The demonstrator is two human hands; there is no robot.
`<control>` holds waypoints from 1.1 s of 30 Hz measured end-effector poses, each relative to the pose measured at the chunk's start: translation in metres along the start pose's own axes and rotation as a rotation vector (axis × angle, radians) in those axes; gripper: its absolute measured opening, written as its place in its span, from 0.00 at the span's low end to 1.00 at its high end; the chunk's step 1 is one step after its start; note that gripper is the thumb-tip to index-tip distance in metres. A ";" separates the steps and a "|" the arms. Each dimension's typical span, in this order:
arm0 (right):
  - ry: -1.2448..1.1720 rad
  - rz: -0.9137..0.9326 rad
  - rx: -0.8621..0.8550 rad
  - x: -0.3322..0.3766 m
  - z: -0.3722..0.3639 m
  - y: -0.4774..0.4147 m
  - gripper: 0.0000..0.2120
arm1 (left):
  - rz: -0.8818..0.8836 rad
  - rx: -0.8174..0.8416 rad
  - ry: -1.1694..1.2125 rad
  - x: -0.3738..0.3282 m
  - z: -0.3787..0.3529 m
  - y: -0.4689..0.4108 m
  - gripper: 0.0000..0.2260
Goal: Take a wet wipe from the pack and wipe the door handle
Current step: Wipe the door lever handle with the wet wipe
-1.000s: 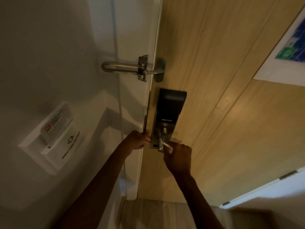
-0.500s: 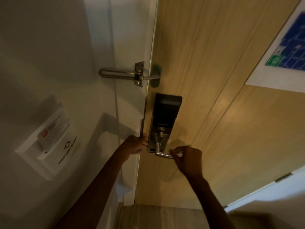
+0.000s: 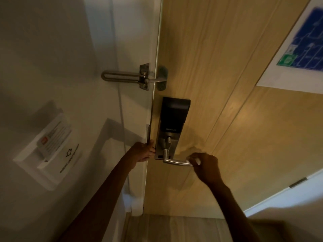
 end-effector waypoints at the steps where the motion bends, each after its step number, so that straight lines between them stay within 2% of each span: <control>1: -0.071 -0.044 0.011 -0.014 0.008 0.001 0.10 | -0.009 0.006 -0.003 -0.001 0.000 0.001 0.21; 4: -0.395 -0.212 0.022 -0.035 0.010 0.010 0.07 | -0.028 0.017 -0.001 -0.002 0.000 0.003 0.21; 6: -0.580 -0.341 -0.059 -0.041 0.006 0.027 0.06 | -0.023 0.013 0.012 -0.002 -0.001 0.003 0.22; 7: -0.594 -0.354 -0.127 -0.039 0.007 0.035 0.06 | -0.021 0.012 0.012 -0.002 -0.001 0.003 0.22; 10: -0.394 -0.206 -0.340 -0.018 0.021 0.045 0.05 | -0.023 -0.001 -0.006 -0.002 -0.001 0.002 0.25; 12: -0.217 0.022 -0.400 0.014 0.020 0.043 0.06 | -0.023 -0.005 -0.021 -0.002 0.000 0.003 0.26; 14: -0.062 0.253 -0.360 0.052 0.001 0.042 0.06 | -0.023 0.013 -0.025 -0.003 0.001 0.005 0.26; 16: 0.029 0.378 -0.326 0.078 -0.019 0.040 0.08 | -0.004 0.032 -0.015 -0.003 0.001 0.008 0.26; 21: 0.081 0.482 -0.187 0.104 -0.051 0.025 0.10 | 0.024 0.049 0.013 -0.003 0.003 0.009 0.25; 23: 0.071 0.512 -0.188 0.100 -0.046 0.029 0.12 | 0.025 0.047 0.009 -0.005 0.002 0.012 0.25; 26: -0.032 0.435 -0.293 0.065 -0.018 0.043 0.15 | 0.012 0.032 -0.009 -0.007 0.001 0.012 0.26; 31: -0.212 0.211 -0.420 0.008 0.018 0.046 0.11 | 0.015 0.034 -0.022 -0.003 0.001 0.007 0.26; 33: -0.338 0.021 -0.419 -0.004 0.018 0.044 0.09 | 0.013 0.030 -0.020 -0.002 0.000 0.005 0.26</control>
Point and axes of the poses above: each hand's wrist, its own y-axis away from the middle knuckle, its own z-axis out of the back of the hand, x = y × z, the point moved 8 cm from there along -y, towards the middle knuckle, and after that the axes turned 2 degrees about -z, right-handed, at the moved point
